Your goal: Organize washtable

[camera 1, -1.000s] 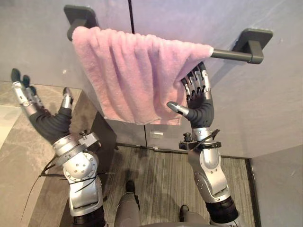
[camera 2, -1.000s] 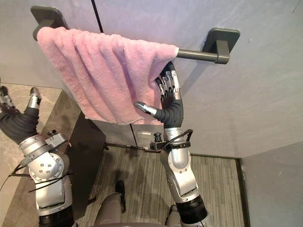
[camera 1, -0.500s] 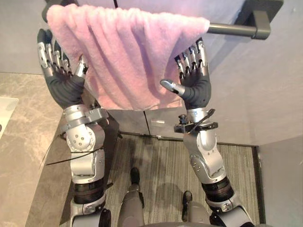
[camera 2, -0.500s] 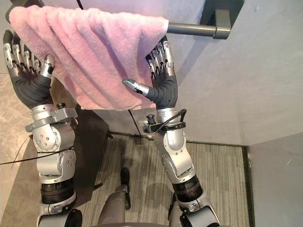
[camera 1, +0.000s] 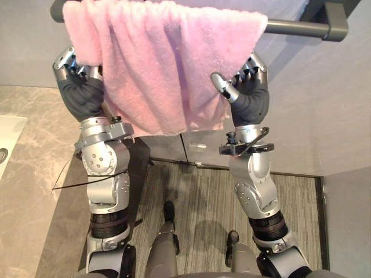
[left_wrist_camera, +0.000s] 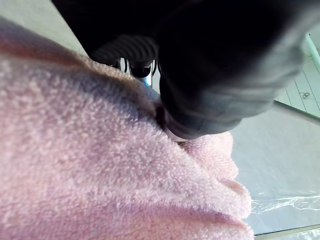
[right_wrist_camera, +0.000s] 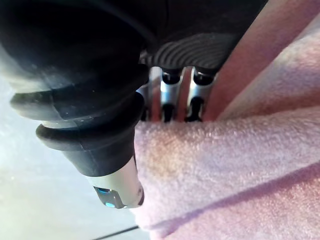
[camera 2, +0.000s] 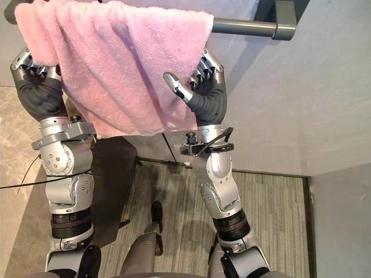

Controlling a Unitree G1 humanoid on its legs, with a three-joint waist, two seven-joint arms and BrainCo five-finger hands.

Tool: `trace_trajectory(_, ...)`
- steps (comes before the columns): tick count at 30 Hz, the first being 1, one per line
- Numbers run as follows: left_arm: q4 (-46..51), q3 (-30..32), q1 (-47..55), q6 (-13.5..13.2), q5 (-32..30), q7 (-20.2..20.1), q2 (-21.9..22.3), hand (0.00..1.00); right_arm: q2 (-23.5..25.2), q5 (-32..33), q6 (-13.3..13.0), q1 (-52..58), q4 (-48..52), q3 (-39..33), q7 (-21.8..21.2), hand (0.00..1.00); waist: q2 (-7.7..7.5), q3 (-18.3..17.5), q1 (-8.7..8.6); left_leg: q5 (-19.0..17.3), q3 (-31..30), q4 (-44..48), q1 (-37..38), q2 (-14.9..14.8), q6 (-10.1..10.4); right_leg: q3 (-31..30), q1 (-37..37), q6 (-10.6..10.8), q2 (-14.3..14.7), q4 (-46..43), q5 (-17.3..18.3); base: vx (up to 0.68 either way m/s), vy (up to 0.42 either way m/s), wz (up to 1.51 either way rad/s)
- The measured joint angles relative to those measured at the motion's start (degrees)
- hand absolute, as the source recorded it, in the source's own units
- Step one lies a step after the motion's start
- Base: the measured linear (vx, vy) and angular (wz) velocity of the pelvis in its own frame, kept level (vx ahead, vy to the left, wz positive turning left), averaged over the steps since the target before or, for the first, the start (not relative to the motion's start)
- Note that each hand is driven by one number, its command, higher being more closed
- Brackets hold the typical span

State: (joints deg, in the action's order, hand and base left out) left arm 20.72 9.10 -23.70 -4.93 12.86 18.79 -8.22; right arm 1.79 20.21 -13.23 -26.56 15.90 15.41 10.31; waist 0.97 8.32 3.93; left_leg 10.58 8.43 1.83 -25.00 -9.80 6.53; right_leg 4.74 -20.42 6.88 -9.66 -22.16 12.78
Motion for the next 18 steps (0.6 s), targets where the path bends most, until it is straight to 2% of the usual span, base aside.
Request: trace_trajectory(18,2.0,3.2,0.0,0.0,-2.4,0.2,0.0,1.00,-3.0,-0.6,0.0,-1.2,0.0,-8.2,0.9,1.00,-0.10,1.3,-0.05,0.6,-0.2,-1.3,-0.3,0.2,-0.1,0.5,-0.5,0.0,-0.1,0.4,0.0,0.00,0.000,0.01)
